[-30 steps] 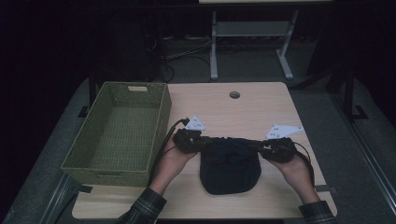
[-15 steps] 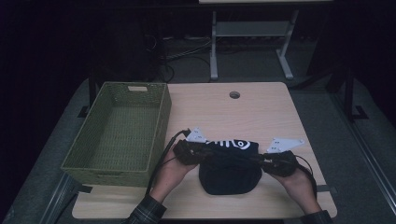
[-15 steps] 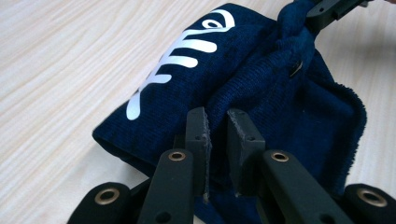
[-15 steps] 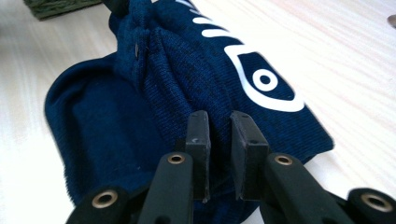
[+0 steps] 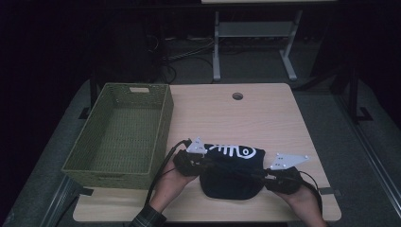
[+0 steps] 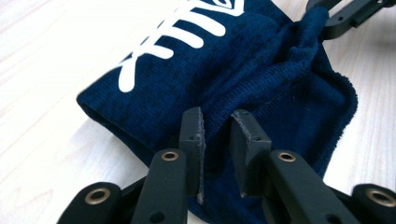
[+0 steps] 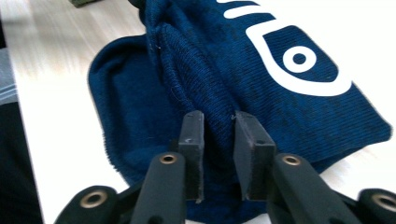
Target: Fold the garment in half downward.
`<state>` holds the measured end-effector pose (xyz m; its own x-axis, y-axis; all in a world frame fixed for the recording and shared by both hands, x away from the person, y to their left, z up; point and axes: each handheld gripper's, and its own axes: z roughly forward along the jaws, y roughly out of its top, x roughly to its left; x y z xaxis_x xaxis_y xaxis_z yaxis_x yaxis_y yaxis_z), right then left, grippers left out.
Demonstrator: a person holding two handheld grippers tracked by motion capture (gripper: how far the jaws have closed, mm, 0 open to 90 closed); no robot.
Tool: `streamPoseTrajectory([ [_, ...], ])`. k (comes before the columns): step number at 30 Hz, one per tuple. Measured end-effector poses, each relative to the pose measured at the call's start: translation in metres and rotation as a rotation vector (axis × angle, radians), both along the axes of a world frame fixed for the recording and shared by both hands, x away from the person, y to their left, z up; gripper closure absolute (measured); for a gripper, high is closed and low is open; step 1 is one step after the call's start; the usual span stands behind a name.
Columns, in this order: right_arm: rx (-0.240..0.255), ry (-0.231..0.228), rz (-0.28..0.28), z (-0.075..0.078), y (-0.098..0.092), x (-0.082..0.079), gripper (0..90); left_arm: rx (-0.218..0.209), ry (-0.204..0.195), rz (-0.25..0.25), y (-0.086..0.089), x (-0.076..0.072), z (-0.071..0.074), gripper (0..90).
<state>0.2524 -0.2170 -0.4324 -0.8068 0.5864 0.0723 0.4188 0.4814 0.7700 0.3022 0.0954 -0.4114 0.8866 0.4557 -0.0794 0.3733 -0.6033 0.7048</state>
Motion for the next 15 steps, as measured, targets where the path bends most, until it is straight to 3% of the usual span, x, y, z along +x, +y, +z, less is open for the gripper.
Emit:
streamPoseTrajectory([
  [9, 0.02, 0.02, 0.016, -0.003, 0.0, -0.016, 68.7, 0.008, 0.011, -0.017, 0.005, -0.014, -0.001, 65.4],
  [15, -0.007, 0.02, 0.031, -0.004, 0.004, -0.026, 67.2, -0.006, 0.037, -0.01, 0.012, -0.024, -0.007, 58.2],
])
